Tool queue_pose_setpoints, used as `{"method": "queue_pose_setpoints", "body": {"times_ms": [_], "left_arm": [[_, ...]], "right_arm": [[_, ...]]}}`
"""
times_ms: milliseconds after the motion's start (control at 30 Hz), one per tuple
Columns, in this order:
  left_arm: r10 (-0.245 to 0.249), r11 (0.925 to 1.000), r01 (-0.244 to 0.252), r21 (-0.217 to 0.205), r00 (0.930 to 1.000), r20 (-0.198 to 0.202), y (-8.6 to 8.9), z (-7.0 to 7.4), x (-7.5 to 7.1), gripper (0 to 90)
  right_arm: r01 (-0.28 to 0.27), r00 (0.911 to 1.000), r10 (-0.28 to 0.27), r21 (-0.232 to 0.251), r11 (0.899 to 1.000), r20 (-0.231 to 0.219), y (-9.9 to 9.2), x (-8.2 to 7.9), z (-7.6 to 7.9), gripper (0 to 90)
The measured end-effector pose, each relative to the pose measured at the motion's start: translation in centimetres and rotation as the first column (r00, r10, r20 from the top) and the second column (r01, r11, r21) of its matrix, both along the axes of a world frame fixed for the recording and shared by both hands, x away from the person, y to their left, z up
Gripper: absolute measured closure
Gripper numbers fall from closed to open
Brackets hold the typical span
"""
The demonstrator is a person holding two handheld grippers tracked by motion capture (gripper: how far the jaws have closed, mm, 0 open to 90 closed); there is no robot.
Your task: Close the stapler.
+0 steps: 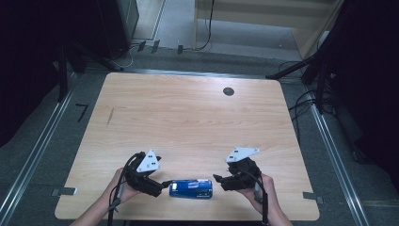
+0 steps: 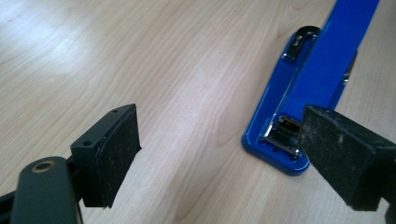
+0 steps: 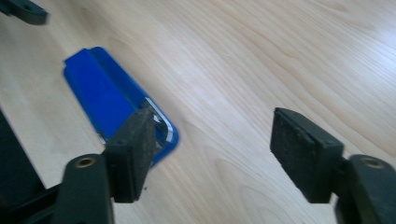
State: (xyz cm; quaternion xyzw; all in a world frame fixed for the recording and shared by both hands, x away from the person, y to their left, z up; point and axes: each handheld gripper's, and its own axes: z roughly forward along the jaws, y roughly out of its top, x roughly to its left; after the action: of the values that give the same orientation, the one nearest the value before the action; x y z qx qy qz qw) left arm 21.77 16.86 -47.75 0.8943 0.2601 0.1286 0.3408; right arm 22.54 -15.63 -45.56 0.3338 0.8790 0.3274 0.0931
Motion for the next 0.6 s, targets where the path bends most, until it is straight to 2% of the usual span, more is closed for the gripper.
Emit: {"method": "queue_pose_setpoints", "body": {"times_ms": [233, 367, 400, 467, 500, 567, 600], "left_arm": [[0.090, 0.9959, -0.090, 0.010, 0.9958, 0.018, 1.7, 0.2, 0.7, 8.7], [0.155, 0.9877, -0.156, 0.013, 0.9876, 0.021, 3.0, 0.2, 1.3, 8.3], [0.155, 0.9877, -0.156, 0.013, 0.9876, 0.021, 3.0, 0.2, 1.3, 8.2], [0.182, 0.9831, -0.182, 0.016, 0.9832, 0.017, 3.5, 0.0, 1.5, 7.7], [0.208, 0.9774, -0.209, 0.032, 0.9778, 0.021, 3.8, -0.3, 1.8, 7.7], [0.228, 0.9726, -0.229, 0.042, 0.9734, 0.020, 4.1, -0.6, 2.0, 7.6], [0.228, 0.9726, -0.229, 0.042, 0.9734, 0.020, 4.1, -0.6, 2.0, 7.6]], "right_arm": [[0.086, 0.9961, -0.087, 0.011, 0.996, 0.015, -3.2, 0.6, 0.2, 18.2], [0.142, 0.9898, -0.142, 0.010, 0.990, 0.004, -5.1, 1.0, -0.1, 14.7], [0.142, 0.9898, -0.142, 0.010, 0.990, 0.004, -5.1, 1.0, -0.1, 14.7], [0.171, 0.9852, -0.171, 0.001, 0.985, -0.002, -6.1, 1.3, -0.4, 13.1], [0.197, 0.9804, -0.197, -0.004, 0.980, -0.001, -6.8, 1.5, -0.5, 12.0], [0.225, 0.9742, -0.225, -0.008, 0.974, -0.004, -7.5, 1.7, -0.8, 9.6], [0.225, 0.9742, -0.225, -0.008, 0.974, -0.004, -7.5, 1.7, -0.8, 9.6]]}}
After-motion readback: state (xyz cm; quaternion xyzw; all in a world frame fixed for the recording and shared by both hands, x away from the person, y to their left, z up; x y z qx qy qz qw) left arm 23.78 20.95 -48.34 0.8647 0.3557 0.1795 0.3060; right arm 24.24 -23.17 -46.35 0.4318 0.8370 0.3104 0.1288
